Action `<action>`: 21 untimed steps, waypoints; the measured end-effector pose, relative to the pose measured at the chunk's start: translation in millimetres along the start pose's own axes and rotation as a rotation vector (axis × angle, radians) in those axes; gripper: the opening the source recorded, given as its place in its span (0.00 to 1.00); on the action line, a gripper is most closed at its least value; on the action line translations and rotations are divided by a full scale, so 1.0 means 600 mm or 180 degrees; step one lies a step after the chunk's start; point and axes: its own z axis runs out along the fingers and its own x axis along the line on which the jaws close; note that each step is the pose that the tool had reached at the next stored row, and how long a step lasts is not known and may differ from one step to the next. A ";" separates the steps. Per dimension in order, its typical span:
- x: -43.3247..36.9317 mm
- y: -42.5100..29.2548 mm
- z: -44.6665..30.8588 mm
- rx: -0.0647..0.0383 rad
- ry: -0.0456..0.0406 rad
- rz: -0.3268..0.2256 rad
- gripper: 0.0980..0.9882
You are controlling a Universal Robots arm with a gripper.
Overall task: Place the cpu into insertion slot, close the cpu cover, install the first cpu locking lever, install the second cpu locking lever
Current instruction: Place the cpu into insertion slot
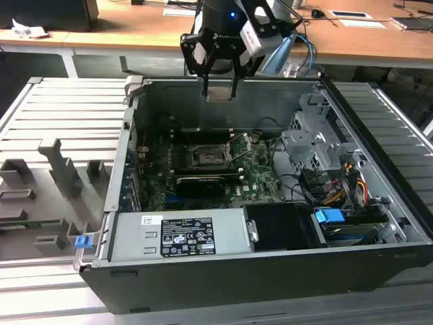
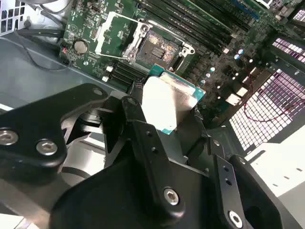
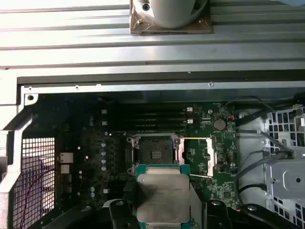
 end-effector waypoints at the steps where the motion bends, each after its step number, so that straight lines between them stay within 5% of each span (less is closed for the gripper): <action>1: 0.000 0.000 0.000 0.0000 0.0000 0.0000 0.49; 16: 0.000 0.000 0.002 -0.0003 -0.0036 0.0406 0.49; 21: 0.000 -0.001 0.005 -0.0003 -0.0038 0.0423 0.49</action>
